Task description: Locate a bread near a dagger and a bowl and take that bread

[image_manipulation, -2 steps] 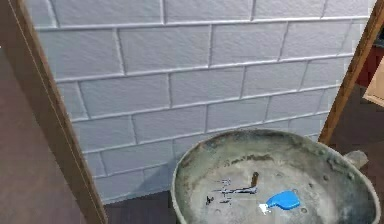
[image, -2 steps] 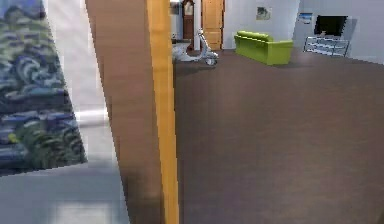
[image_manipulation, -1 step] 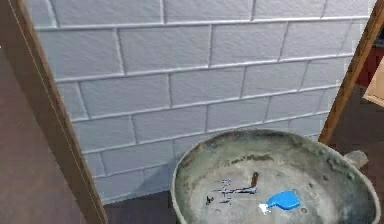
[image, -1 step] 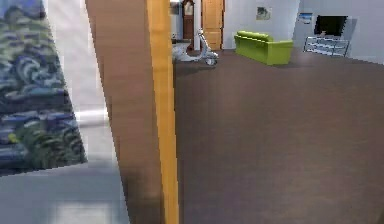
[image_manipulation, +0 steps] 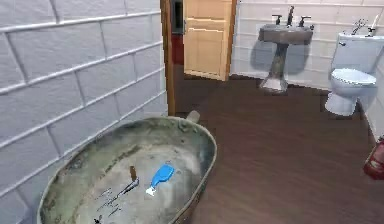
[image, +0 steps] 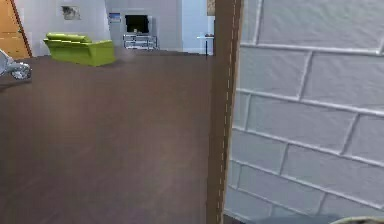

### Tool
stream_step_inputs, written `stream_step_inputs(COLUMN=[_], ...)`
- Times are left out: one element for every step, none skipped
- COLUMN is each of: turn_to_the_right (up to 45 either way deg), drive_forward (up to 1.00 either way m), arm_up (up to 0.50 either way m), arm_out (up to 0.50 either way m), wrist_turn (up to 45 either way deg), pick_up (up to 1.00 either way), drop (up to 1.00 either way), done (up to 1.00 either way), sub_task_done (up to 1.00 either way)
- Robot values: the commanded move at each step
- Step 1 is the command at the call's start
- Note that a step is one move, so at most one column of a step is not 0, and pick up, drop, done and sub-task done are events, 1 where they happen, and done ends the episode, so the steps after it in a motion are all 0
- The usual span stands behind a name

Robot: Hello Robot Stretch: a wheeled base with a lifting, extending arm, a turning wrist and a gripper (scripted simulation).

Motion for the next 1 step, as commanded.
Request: stream_step_inputs(turn_to_the_right=[45.0], drive_forward=[0.00], arm_up=[0.00], arm_out=[0.00], wrist_turn=[0.0], pick_up=[0.00], drop=[0.00], done=[0.00], sub_task_done=[0.00])
